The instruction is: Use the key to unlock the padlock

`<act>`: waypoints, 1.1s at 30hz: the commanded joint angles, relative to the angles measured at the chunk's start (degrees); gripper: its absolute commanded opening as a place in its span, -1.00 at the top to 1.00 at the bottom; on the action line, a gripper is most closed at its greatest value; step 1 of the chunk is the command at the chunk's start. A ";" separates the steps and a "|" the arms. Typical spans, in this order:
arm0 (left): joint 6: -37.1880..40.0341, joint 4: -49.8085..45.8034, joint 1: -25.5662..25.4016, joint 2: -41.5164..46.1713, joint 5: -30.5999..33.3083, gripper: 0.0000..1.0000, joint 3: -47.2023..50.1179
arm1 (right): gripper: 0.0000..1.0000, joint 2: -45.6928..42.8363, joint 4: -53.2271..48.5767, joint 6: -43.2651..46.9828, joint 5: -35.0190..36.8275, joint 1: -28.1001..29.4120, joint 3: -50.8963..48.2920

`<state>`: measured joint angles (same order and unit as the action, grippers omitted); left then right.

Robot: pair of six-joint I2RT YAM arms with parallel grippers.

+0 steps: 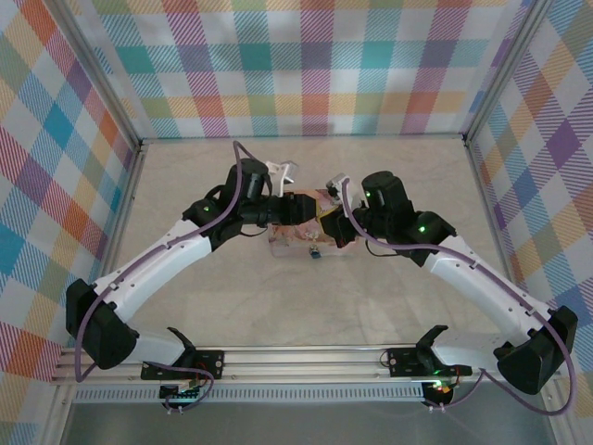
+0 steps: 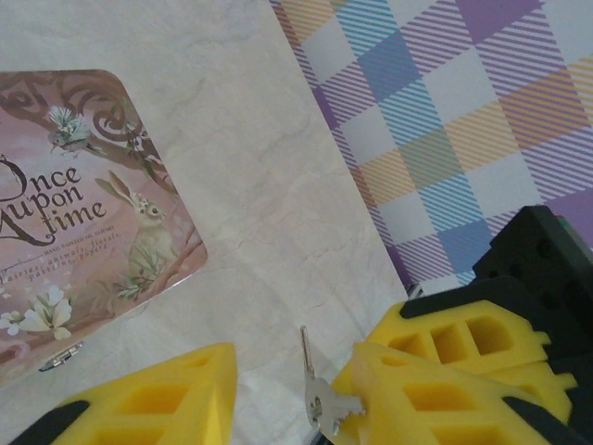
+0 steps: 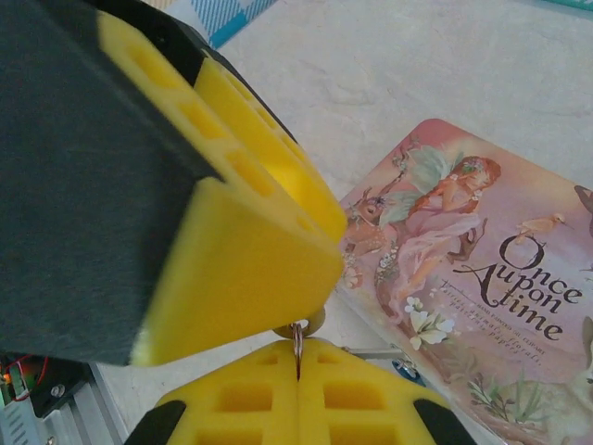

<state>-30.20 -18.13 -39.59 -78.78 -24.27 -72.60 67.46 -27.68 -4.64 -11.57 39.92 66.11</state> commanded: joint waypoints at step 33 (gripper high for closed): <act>6.62 8.36 -0.75 6.06 -7.45 1.00 4.21 | -0.06 -12.17 33.06 -22.38 -15.22 -4.53 -19.71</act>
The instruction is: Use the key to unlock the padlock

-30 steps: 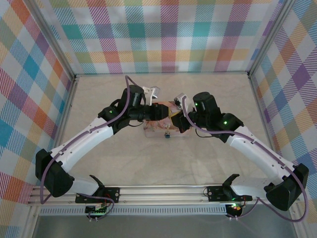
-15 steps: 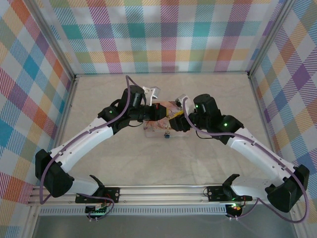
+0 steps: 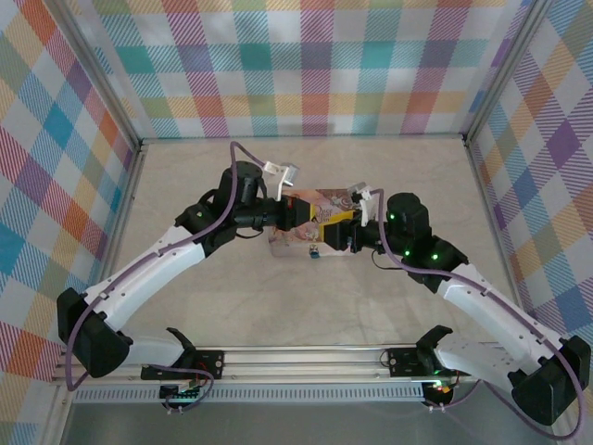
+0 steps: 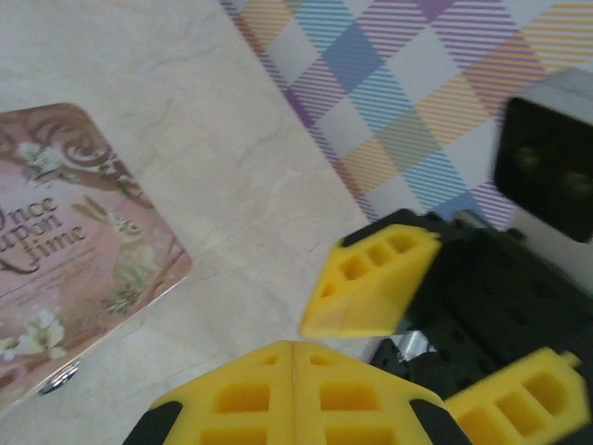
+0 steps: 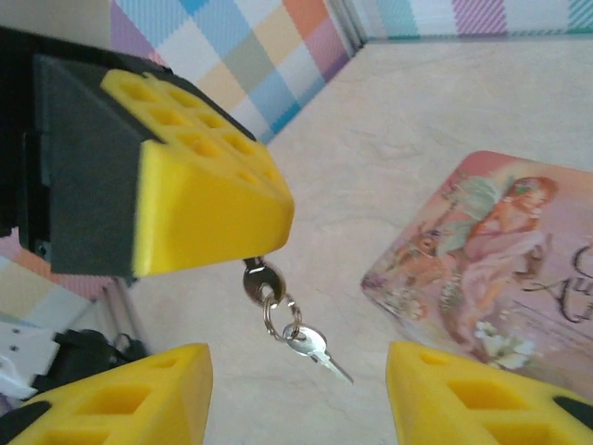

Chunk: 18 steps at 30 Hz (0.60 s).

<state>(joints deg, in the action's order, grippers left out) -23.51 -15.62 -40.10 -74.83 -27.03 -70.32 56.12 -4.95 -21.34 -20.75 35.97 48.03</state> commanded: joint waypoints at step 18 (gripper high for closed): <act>-2.97 12.18 -0.24 4.59 -9.80 1.00 4.66 | 0.40 -2.42 21.70 -11.37 -13.26 -1.42 -5.04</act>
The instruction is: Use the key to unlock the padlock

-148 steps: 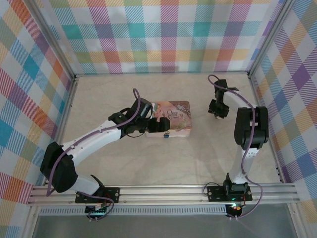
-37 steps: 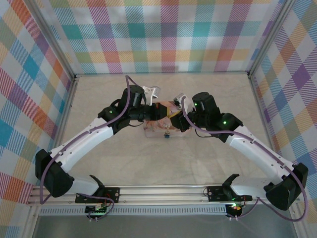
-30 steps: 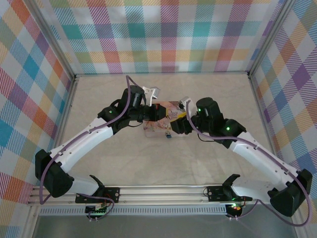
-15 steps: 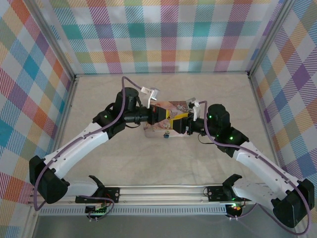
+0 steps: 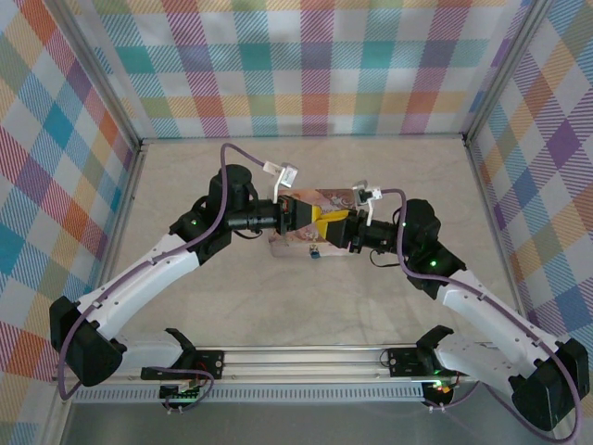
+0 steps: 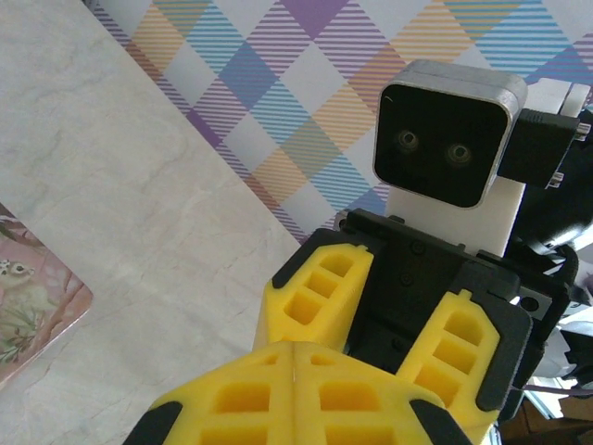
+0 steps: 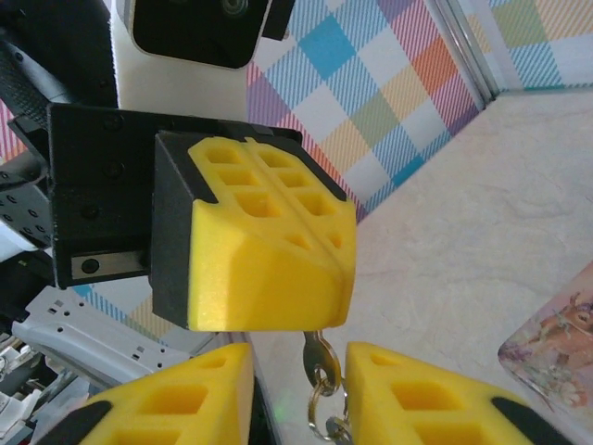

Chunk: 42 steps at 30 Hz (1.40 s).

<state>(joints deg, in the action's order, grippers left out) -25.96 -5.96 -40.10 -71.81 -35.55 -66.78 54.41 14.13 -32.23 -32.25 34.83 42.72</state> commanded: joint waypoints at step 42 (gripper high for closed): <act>-11.48 -12.24 10.69 1.10 15.76 -0.34 1.30 | 1.00 8.69 -32.23 26.73 36.03 4.08 17.50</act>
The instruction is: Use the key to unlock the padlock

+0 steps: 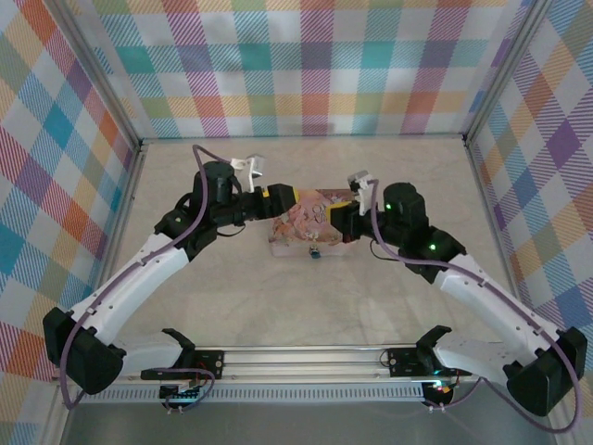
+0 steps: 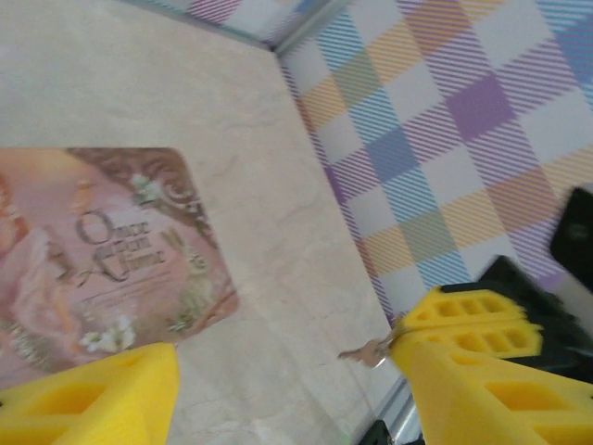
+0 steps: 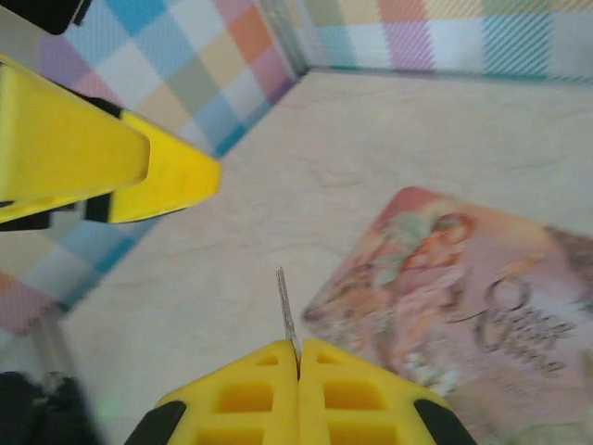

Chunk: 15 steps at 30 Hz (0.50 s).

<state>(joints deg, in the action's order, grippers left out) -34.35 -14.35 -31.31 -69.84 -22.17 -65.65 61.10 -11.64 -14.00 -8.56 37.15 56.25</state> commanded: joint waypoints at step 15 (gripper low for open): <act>-6.34 -7.85 8.37 -5.29 -0.36 -0.39 -10.03 | 1.00 6.75 25.50 46.40 43.75 10.54 4.16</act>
<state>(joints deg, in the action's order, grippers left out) -39.88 -21.30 -23.66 -74.70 -20.82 -71.11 68.36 -0.62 18.92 28.32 45.89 62.22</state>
